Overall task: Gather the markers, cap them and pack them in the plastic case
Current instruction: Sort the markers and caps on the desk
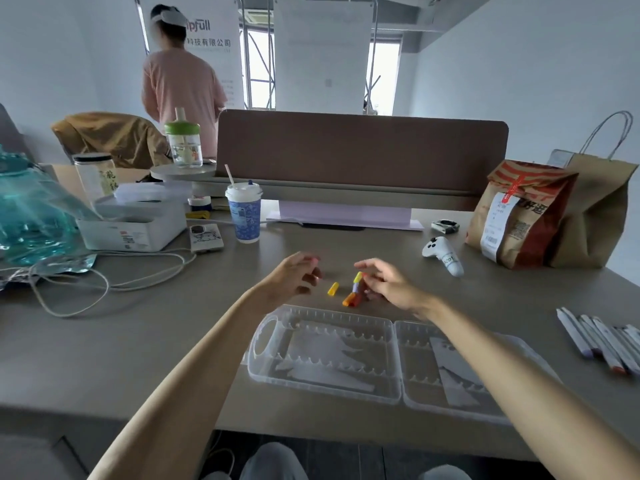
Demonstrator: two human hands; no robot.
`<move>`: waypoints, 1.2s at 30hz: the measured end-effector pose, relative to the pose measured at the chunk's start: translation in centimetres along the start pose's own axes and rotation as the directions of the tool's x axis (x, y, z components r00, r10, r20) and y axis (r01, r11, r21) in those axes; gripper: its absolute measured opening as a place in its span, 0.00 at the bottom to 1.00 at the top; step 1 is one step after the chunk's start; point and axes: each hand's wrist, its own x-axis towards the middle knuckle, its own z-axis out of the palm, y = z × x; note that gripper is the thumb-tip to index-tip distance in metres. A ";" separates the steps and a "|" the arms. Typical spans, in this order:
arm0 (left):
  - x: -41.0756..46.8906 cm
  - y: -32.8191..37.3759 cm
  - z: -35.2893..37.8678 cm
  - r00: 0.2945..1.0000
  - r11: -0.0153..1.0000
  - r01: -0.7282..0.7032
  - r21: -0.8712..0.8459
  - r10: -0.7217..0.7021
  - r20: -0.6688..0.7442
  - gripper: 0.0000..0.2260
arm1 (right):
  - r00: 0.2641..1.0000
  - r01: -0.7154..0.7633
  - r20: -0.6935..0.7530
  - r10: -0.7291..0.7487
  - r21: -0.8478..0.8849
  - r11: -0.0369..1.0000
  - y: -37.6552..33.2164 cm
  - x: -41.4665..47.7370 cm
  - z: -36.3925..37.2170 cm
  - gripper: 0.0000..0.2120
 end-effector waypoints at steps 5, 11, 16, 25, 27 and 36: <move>-1.3 -0.4 0.1 0.992 0.988 0.058 -0.144 -0.073 -0.104 0.10 | 0.998 0.061 0.057 -0.033 -0.603 0.795 0.5 0.7 0.4 0.04; -1.1 0.3 1.1 0.981 0.776 0.059 0.628 0.070 -0.179 0.09 | 0.968 0.246 0.225 -0.110 -0.764 0.597 0.9 1.4 -0.1 0.09; 2.0 -0.2 2.0 0.993 0.577 0.119 0.808 -0.071 -0.095 0.14 | 0.979 0.184 0.197 -0.043 -0.787 0.589 0.7 1.5 -0.3 0.10; 4.6 0.2 4.6 0.989 0.338 0.059 0.939 -0.151 -0.007 0.22 | 0.982 -0.116 -0.086 0.167 0.420 0.900 -0.1 -0.6 -1.9 0.12; 4.5 0.5 4.8 0.987 0.360 0.083 0.929 -0.159 -0.026 0.19 | 0.971 -0.138 -0.089 0.224 0.556 0.820 0.4 -0.7 -2.3 0.12; 2.8 0.6 4.6 0.985 0.984 0.165 -0.069 -0.168 -0.040 0.07 | 0.871 -0.269 -0.227 0.435 0.522 0.810 1.5 1.1 -1.5 0.14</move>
